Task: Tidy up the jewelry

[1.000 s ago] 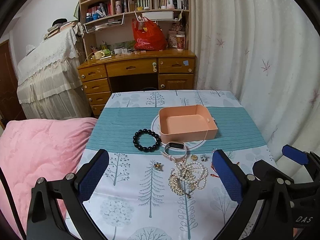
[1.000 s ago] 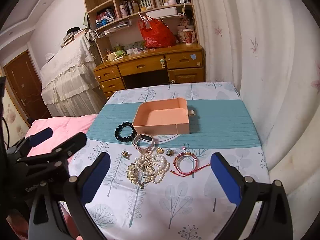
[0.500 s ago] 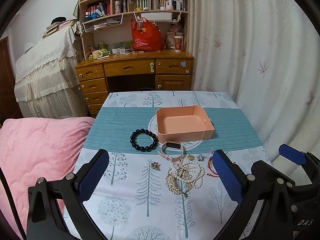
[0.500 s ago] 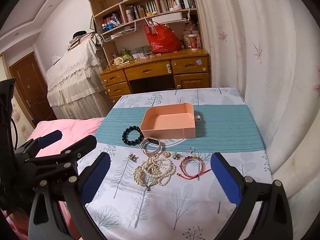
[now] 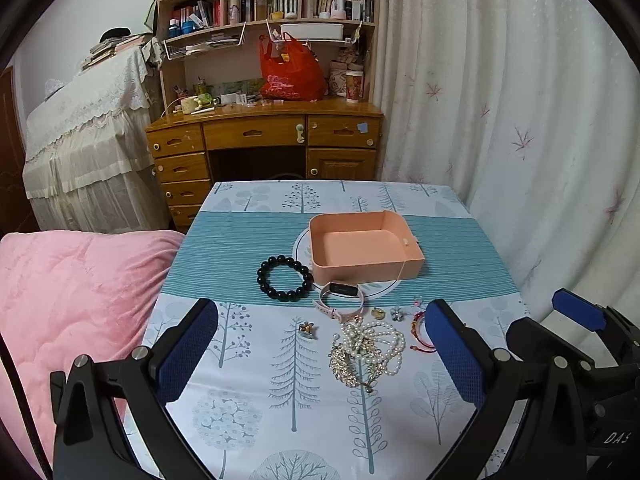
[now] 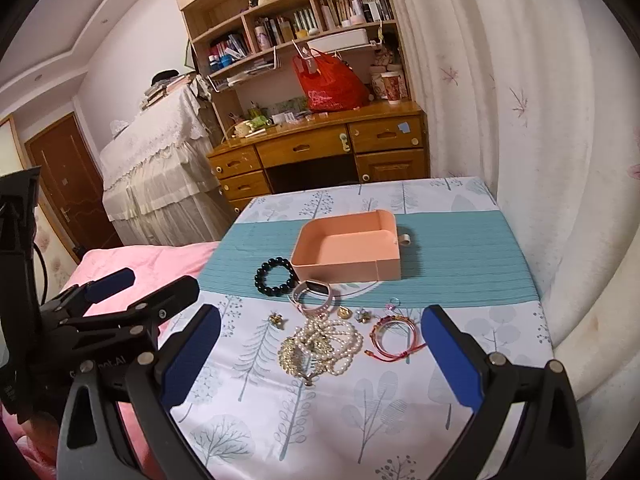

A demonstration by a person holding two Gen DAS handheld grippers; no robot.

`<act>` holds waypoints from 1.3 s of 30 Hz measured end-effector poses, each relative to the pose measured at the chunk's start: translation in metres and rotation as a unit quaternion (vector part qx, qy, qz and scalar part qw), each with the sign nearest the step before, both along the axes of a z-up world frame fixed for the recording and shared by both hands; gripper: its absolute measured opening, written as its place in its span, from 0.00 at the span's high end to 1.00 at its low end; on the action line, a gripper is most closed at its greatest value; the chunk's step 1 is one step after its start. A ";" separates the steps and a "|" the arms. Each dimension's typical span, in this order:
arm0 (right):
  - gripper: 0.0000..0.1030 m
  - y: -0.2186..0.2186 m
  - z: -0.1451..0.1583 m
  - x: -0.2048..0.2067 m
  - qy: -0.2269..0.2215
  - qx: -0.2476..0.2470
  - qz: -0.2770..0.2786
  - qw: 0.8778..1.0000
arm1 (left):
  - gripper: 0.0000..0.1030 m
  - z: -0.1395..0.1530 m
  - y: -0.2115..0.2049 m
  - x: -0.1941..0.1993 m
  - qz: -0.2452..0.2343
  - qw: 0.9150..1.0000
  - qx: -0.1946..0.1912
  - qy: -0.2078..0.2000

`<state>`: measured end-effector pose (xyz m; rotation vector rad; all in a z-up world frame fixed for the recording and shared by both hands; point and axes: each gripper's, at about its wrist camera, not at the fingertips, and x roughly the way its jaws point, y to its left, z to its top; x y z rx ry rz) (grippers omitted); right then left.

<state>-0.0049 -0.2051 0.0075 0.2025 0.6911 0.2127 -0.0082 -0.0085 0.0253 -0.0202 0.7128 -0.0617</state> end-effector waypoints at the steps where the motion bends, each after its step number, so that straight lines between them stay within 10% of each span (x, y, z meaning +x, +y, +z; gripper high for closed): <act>1: 0.02 0.000 0.000 -0.001 -0.001 -0.001 0.000 1.000 | 0.01 0.001 0.000 0.000 0.001 1.000 0.001 -0.001; 17: 0.02 -0.021 -0.008 0.004 -0.027 -0.020 -0.022 0.999 | 0.01 -0.034 0.025 0.015 -0.090 0.994 -0.046 0.048; 39: 0.02 -0.032 -0.161 0.076 0.089 -0.169 0.024 0.981 | 0.08 -0.186 -0.002 0.077 -0.218 0.959 0.007 0.182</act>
